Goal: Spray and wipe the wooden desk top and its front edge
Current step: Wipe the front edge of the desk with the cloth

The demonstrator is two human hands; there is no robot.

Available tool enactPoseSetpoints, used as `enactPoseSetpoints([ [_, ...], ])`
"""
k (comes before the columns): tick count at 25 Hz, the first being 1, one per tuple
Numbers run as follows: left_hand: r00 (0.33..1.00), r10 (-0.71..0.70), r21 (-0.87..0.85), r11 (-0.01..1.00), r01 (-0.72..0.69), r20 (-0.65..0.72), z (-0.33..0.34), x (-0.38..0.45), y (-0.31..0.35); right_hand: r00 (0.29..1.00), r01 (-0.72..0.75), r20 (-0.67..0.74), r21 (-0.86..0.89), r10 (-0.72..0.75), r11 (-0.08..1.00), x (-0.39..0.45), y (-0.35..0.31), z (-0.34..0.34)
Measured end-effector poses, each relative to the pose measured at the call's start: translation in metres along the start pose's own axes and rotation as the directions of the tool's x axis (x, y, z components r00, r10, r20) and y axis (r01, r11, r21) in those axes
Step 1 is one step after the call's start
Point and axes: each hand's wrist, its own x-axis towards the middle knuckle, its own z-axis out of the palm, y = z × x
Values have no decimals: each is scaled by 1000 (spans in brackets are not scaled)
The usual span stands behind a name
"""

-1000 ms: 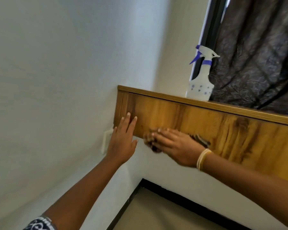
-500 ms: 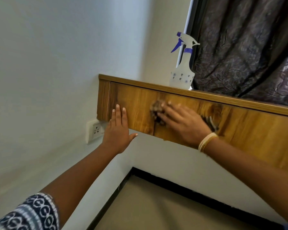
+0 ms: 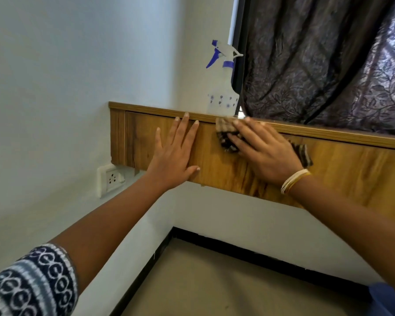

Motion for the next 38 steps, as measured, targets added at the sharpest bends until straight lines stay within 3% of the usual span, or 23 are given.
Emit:
enactPoseSetpoints([
  [2, 999, 47, 1, 999, -47, 18, -5, 10, 10, 990, 113, 78, 38, -116, 993, -41, -18, 5],
  [5, 997, 70, -31, 997, -69, 41, -10, 20, 28, 913, 322, 232, 91, -335, 942, -93, -20, -3],
  [7, 996, 76, -31, 997, -75, 48, -15, 27, 38, 877, 404, 249, 80, -411, 911, -90, -6, -10],
  [9, 994, 93, -51, 995, -91, 52, -21, 38, 43, 924, 332, 197, 12, -328, 943, -66, 10, -13],
  [11, 994, 102, -67, 993, -100, 34, -24, 46, 43, 988, 120, 108, -64, -113, 991, -34, 25, -16],
  [13, 994, 105, -49, 993, -105, 7, -26, 50, 44, 999, 6, 51, -93, -1, 996, -10, 24, -15],
  [16, 996, 85, -39, 996, -84, 8, -26, 55, 44, 1000, 11, 14, -69, -10, 998, -6, 17, -12],
  [18, 996, 89, -57, 994, -89, -2, -27, 56, 43, 993, -113, -25, -76, 111, 991, -32, 27, -17],
  [20, 994, 108, -50, 993, -108, -14, -26, 57, 42, 916, -386, -154, -93, 370, 918, -71, 35, -26],
  [23, 991, 128, -57, 990, -129, -28, -25, 56, 44, 619, -772, -292, -58, 729, 633, -102, 30, -34],
  [24, 991, 127, -67, 989, -129, -33, -26, 57, 44, 531, -836, -303, -33, 791, 548, -93, 23, -31],
  [25, 992, 125, -81, 989, -127, -33, -28, 57, 44, 491, -858, -295, 1, 820, 514, -78, 14, -26],
  [26, 992, 125, -94, 987, -127, -35, -29, 57, 43, 511, -839, -279, 44, 813, 543, -61, 2, -18],
  [27, 991, 127, -101, 986, -131, -52, -30, 57, 43, 582, -784, -262, 72, 770, 617, -44, -13, -10],
  [30, 982, 91, -109, 988, -110, -166, -33, 59, 54, 865, -472, -190, 5, 464, 882, -17, -42, 10],
  [32, 969, 58, -142, 985, -94, -238, -34, 59, 68, 930, -345, -142, -30, 338, 938, -26, -27, 4],
  [33, 964, 59, -162, 981, -104, -260, -32, 60, 77, 914, -386, -146, -33, 378, 922, -38, -16, -2],
  [35, 957, 101, -200, 967, -158, -272, -29, 63, 94, 777, -612, -203, -25, 596, 790, -79, 6, -15],
  [38, 941, 235, -227, 929, -291, -244, -32, 79, 123, 338, -933, -320, 7, 885, 359, -141, 33, -37],
])
